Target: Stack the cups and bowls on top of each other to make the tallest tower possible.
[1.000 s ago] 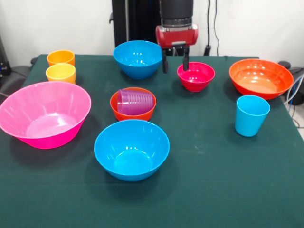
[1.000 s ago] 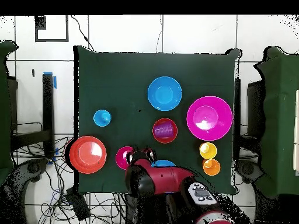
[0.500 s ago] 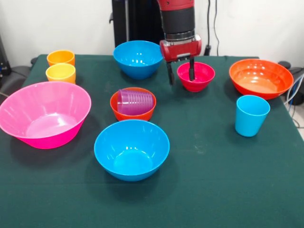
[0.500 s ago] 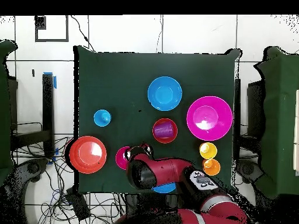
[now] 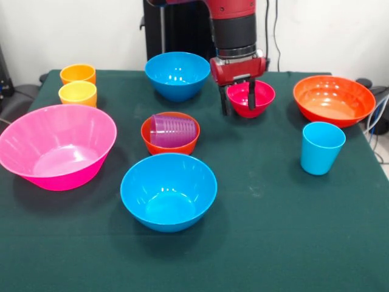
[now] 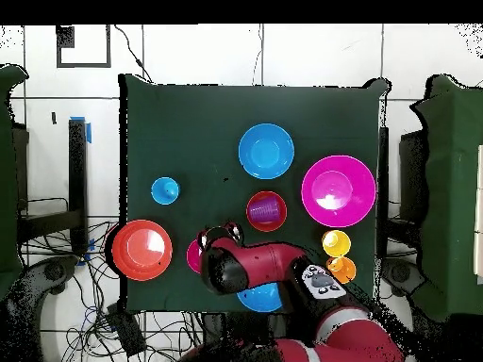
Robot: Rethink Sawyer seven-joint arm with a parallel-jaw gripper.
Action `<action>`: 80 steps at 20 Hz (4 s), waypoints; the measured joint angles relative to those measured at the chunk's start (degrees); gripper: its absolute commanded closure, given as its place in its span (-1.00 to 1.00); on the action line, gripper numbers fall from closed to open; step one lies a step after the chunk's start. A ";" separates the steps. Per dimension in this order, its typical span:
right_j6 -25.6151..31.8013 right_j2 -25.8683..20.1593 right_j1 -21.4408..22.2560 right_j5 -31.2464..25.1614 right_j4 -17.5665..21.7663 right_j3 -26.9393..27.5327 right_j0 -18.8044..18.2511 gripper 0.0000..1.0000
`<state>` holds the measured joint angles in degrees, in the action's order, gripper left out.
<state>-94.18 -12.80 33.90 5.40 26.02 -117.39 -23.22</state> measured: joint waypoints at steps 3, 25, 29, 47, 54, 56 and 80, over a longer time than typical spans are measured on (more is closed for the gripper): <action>0.00 0.01 0.89 0.00 0.01 0.07 1.03 -1.00; 0.00 -0.74 5.52 -7.38 0.05 1.21 2.22 -1.00; 0.00 -1.74 6.27 -11.16 0.05 2.10 0.46 -1.00; 0.00 -7.43 7.65 -21.69 0.11 7.97 -5.34 -1.00; 0.00 -8.68 8.72 -24.52 0.84 9.48 -5.94 -1.00; 0.00 -9.41 8.69 -25.02 0.84 10.03 -6.57 -1.00; 0.01 -14.07 8.37 -36.31 5.46 15.96 -15.49 -1.00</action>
<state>-94.17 -26.87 42.27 -30.90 31.47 -101.43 -38.71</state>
